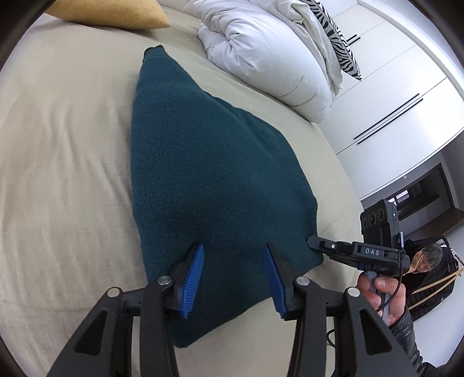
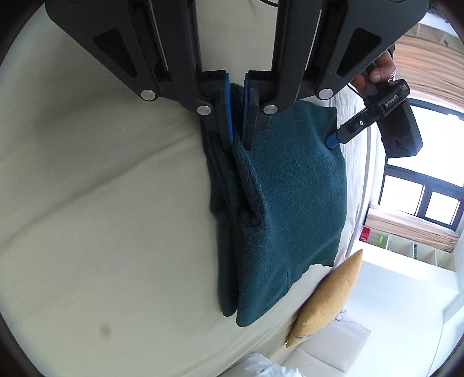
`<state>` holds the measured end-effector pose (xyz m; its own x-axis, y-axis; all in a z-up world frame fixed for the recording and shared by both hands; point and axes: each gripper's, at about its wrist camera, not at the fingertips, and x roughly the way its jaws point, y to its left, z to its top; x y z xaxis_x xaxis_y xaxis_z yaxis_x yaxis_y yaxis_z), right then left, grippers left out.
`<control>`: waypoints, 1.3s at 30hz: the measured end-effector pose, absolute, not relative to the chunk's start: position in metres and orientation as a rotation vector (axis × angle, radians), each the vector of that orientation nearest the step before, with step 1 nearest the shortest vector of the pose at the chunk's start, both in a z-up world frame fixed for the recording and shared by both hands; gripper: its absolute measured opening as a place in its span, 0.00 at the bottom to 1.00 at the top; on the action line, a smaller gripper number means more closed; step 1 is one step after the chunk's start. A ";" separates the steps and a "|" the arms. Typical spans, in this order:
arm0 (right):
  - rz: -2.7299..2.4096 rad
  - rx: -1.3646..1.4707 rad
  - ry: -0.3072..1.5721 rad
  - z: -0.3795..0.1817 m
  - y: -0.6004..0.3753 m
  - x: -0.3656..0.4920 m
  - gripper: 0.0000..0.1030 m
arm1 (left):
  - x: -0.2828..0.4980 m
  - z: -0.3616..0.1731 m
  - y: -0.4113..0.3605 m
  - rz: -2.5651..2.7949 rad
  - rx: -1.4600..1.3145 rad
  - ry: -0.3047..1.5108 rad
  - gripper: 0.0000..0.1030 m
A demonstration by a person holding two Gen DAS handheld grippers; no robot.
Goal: Fold small clothes
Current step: 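Pinch the folded sweater edge with the right gripper and press it flat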
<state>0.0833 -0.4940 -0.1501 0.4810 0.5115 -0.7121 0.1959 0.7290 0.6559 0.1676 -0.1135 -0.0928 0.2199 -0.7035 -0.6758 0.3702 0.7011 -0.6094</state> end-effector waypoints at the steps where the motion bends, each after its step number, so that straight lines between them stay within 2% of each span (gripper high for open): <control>1: 0.220 0.776 1.069 -0.152 -0.494 0.078 0.03 | 0.167 -0.092 -0.114 -0.764 -0.348 1.123 0.44; 6: 0.245 0.807 1.061 -0.162 -0.501 0.077 0.01 | 0.173 -0.075 -0.117 -0.759 -0.329 1.065 0.44; 12: 0.273 0.787 1.063 -0.167 -0.508 0.076 0.01 | 0.220 -0.056 -0.142 -0.722 -0.275 0.997 0.44; 17: 0.293 0.799 1.053 -0.170 -0.512 0.071 0.01 | 0.266 -0.078 -0.173 -0.673 -0.187 1.105 0.42; 20: 0.304 0.810 1.058 -0.171 -0.515 0.073 0.01 | 0.265 -0.086 -0.171 -0.671 -0.187 1.094 0.39; 23: 0.313 0.793 1.069 -0.161 -0.516 0.074 0.03 | 0.263 -0.087 -0.170 -0.674 -0.160 1.097 0.38; 25: 0.279 0.763 1.059 -0.140 -0.516 0.078 0.10 | 0.263 -0.087 -0.166 -0.678 -0.179 1.109 0.37; 27: 0.244 0.733 1.009 -0.114 -0.523 0.082 0.10 | 0.262 -0.087 -0.166 -0.676 -0.179 1.109 0.37; 30: 0.280 0.772 0.929 -0.086 -0.522 0.106 0.11 | 0.260 -0.086 -0.169 -0.664 -0.155 1.099 0.37; 33: 0.371 0.719 0.927 -0.076 -0.491 0.143 0.10 | 0.261 -0.086 -0.170 -0.663 -0.158 1.105 0.37; 39: 0.343 0.688 1.022 -0.110 -0.456 0.208 0.11 | 0.266 -0.088 -0.169 -0.672 -0.180 1.125 0.36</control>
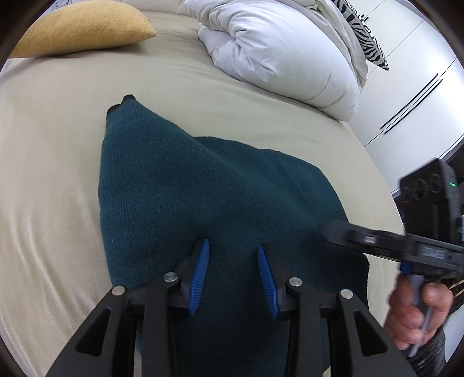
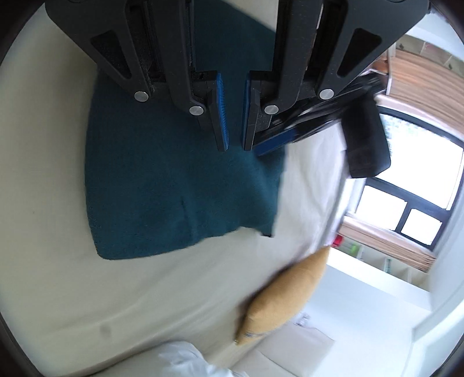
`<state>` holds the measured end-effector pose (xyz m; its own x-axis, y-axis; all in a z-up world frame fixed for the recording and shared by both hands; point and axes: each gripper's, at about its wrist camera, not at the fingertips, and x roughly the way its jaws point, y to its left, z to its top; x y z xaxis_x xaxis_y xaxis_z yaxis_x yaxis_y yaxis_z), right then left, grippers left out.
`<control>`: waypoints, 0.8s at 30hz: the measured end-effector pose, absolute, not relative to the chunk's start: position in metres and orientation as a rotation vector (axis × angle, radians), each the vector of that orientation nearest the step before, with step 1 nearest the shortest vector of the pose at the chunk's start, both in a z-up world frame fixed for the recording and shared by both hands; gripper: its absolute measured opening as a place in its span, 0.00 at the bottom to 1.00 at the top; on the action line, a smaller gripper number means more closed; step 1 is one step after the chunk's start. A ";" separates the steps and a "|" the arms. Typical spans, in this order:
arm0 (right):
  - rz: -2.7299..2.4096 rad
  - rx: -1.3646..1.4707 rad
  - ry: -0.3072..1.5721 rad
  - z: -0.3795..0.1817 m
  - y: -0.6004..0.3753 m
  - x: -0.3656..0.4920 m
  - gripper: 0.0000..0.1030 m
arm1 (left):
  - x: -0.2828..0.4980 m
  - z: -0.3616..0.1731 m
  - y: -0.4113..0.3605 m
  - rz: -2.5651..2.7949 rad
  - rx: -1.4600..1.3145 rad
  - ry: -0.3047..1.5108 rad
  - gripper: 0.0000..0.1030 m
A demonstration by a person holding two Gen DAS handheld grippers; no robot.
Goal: Fold small clothes
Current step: 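Pinch the folded sweater edge with the right gripper and press it flat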
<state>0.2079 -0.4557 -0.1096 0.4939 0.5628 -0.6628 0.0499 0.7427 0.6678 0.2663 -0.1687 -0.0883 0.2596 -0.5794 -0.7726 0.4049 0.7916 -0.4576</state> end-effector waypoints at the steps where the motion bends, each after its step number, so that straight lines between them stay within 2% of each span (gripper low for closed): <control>1: 0.310 0.696 1.040 -0.119 -0.459 0.213 0.10 | 0.267 -0.089 -0.168 -0.674 -0.182 1.130 0.36; 3: 0.283 0.766 1.042 -0.140 -0.475 0.218 0.00 | 0.268 -0.090 -0.167 -0.674 -0.188 1.136 0.33; 5: 0.295 0.862 0.998 -0.149 -0.493 0.215 0.00 | 0.270 -0.092 -0.166 -0.677 -0.206 1.141 0.31; 13: 0.151 0.881 0.899 -0.141 -0.530 0.193 0.00 | 0.270 -0.094 -0.163 -0.679 -0.230 1.142 0.29; 15: 0.121 0.873 0.869 -0.126 -0.533 0.177 0.08 | 0.270 -0.095 -0.161 -0.680 -0.233 1.138 0.29; 18: 0.232 0.849 0.842 -0.105 -0.514 0.156 0.08 | 0.268 -0.094 -0.161 -0.675 -0.234 1.130 0.29; 21: 0.313 0.761 0.917 -0.104 -0.486 0.138 0.08 | 0.266 -0.094 -0.161 -0.674 -0.235 1.124 0.29; 24: 0.321 0.730 1.046 -0.131 -0.475 0.125 0.05 | 0.265 -0.095 -0.161 -0.669 -0.238 1.122 0.29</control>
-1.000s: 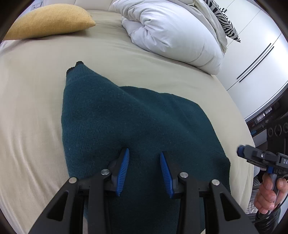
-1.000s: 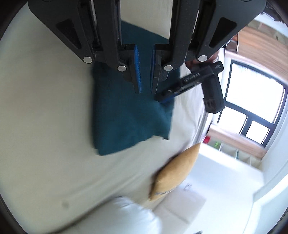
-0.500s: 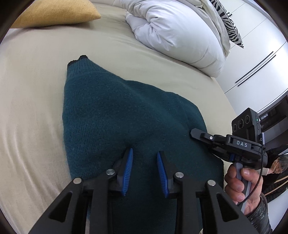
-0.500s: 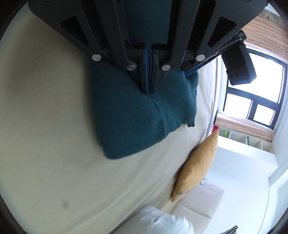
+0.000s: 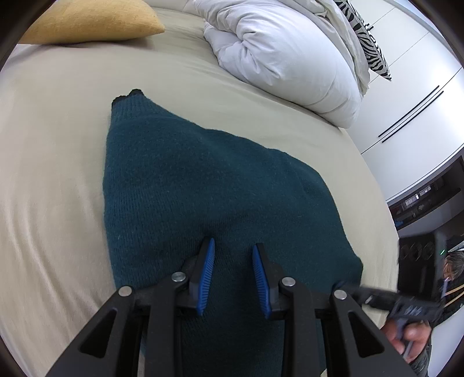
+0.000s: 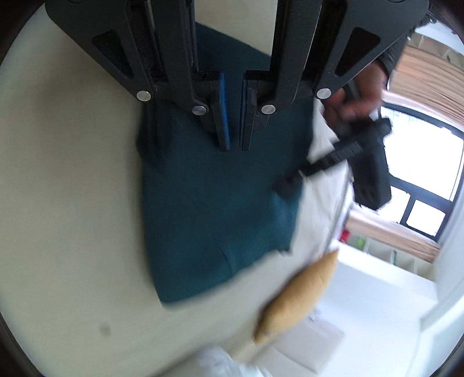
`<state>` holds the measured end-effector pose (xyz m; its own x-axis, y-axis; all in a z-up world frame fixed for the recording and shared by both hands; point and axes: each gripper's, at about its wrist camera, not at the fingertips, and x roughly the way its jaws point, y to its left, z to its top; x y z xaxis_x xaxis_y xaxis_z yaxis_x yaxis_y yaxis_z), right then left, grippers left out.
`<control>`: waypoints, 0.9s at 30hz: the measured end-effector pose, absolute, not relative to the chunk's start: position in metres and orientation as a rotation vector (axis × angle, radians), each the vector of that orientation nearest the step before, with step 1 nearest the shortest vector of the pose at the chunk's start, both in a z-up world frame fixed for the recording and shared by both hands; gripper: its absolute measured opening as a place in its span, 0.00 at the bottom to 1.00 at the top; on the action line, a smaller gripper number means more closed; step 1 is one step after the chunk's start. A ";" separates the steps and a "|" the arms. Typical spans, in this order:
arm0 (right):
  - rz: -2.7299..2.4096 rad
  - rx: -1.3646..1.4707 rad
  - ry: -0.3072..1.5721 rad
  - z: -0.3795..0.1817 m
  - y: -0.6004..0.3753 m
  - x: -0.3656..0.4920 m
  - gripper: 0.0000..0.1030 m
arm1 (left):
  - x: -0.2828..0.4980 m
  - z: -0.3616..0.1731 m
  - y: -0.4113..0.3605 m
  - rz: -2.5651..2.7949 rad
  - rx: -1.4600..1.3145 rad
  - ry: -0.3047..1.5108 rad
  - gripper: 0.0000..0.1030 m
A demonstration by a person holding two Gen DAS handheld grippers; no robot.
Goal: Fold small clothes
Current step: 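Pinch the folded sweater edge with the right gripper and press it flat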
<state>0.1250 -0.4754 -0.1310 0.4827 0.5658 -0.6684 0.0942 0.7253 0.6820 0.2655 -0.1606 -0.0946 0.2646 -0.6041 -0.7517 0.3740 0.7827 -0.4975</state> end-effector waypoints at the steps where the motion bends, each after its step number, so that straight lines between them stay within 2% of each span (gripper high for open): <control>1: 0.336 0.748 1.056 -0.139 -0.478 0.118 0.05 | 0.265 -0.094 -0.161 -0.667 -0.235 1.121 0.29; 5: 0.353 0.818 1.025 -0.143 -0.500 0.087 0.04 | 0.264 -0.095 -0.161 -0.667 -0.231 1.114 0.29; 9: 0.321 0.754 1.048 -0.138 -0.505 0.066 0.03 | 0.264 -0.094 -0.162 -0.662 -0.221 1.107 0.29; 11: 0.290 0.719 1.048 -0.125 -0.506 0.060 0.04 | 0.264 -0.094 -0.162 -0.656 -0.218 1.104 0.29; 12: 0.285 0.690 1.042 -0.118 -0.501 0.059 0.09 | 0.263 -0.093 -0.163 -0.654 -0.215 1.103 0.29; 17: 0.409 0.616 0.999 -0.080 -0.468 0.072 0.09 | 0.262 -0.092 -0.164 -0.649 -0.214 1.099 0.29; 20: 0.421 0.572 1.070 -0.097 -0.449 0.083 0.09 | 0.262 -0.092 -0.164 -0.652 -0.215 1.097 0.29; 22: 0.386 0.580 1.131 -0.123 -0.452 0.085 0.05 | 0.261 -0.092 -0.164 -0.656 -0.214 1.092 0.29; 25: 0.409 0.714 1.102 -0.137 -0.474 0.076 0.02 | 0.260 -0.092 -0.165 -0.661 -0.200 1.075 0.29; 27: 0.384 0.706 1.088 -0.130 -0.486 0.067 0.02 | 0.258 -0.090 -0.164 -0.660 -0.206 1.062 0.29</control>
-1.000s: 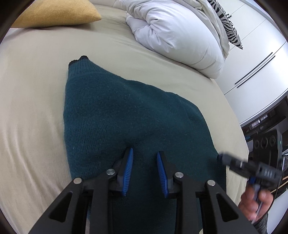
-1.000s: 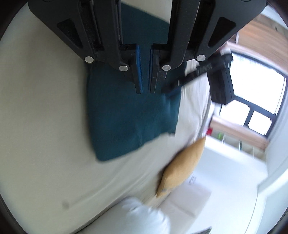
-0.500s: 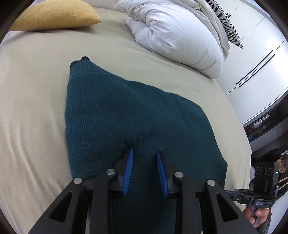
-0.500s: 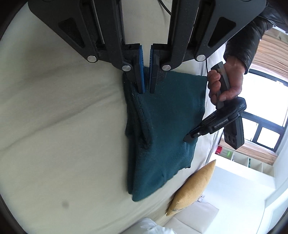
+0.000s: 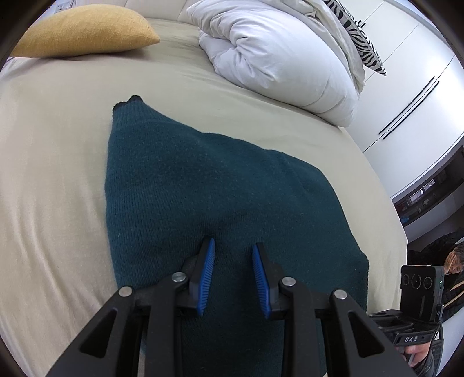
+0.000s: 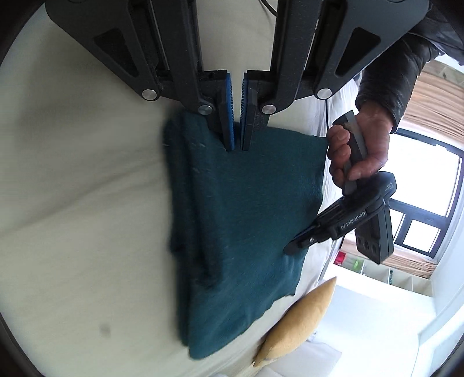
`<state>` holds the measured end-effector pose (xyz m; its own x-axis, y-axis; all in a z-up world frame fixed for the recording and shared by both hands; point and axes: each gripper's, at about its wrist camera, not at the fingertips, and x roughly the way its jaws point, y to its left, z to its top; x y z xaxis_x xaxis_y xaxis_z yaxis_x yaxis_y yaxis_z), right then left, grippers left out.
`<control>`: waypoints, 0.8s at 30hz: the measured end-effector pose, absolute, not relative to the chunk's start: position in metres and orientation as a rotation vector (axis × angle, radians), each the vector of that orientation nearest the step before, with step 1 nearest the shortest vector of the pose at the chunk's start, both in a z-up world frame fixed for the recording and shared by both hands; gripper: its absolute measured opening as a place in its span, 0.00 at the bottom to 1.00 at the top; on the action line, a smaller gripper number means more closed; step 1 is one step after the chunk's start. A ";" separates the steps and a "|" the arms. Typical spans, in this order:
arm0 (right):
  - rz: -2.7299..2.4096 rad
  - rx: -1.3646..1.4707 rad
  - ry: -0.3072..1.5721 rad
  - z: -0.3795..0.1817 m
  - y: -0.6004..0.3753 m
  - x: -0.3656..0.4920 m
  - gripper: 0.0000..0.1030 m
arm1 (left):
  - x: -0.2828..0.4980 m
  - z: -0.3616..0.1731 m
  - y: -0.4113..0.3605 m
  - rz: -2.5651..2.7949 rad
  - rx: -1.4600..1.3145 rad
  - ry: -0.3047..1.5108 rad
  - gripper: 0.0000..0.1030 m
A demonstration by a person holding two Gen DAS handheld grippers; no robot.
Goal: Fold small clothes
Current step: 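Pinch the folded sweater edge with the right gripper and press it flat, then open both grippers and reposition them at the sweater's folded edge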
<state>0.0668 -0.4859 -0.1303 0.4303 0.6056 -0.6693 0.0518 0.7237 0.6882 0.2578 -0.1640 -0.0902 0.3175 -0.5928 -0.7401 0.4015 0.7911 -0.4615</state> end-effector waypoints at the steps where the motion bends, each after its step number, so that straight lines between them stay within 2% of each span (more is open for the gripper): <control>1: 0.371 0.691 1.086 -0.126 -0.492 0.062 0.03 | 0.256 -0.089 -0.160 -0.662 -0.232 1.053 0.28; 4: 0.328 0.651 1.042 -0.105 -0.512 0.053 0.06 | 0.247 -0.083 -0.138 -0.672 -0.357 1.051 0.30; 5: 0.319 0.642 1.012 -0.095 -0.518 0.050 0.12 | 0.243 -0.080 -0.130 -0.667 -0.392 1.045 0.35; 6: 0.305 0.633 0.994 -0.087 -0.529 0.047 0.26 | 0.237 -0.074 -0.118 -0.656 -0.433 1.024 0.41; 7: 0.293 0.628 0.977 -0.083 -0.538 0.047 0.34 | 0.233 -0.070 -0.109 -0.635 -0.457 1.004 0.55; 8: 0.275 0.631 0.955 -0.078 -0.543 0.050 0.54 | 0.229 -0.067 -0.101 -0.610 -0.475 0.982 0.64; 9: 0.257 0.639 0.940 -0.076 -0.546 0.053 0.60 | 0.227 -0.065 -0.091 -0.576 -0.488 0.963 0.64; 13: 0.268 0.708 0.910 -0.075 -0.552 0.082 0.60 | 0.234 -0.074 -0.070 -0.534 -0.558 0.991 0.66; 16: 0.257 0.746 0.952 -0.087 -0.555 0.109 0.60 | 0.243 -0.095 -0.075 -0.538 -0.577 1.091 0.66; 22: 0.263 0.746 1.055 -0.107 -0.546 0.148 0.60 | 0.239 -0.107 -0.097 -0.593 -0.572 1.141 0.67; 24: 0.257 0.740 1.066 -0.111 -0.545 0.153 0.55 | 0.236 -0.108 -0.104 -0.598 -0.528 1.152 0.68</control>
<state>0.1531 -0.5447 -0.1108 0.4815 0.5285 -0.6992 0.1517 0.7355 0.6603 0.2360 -0.1037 -0.1082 0.2864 -0.6780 -0.6769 0.1629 0.7307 -0.6629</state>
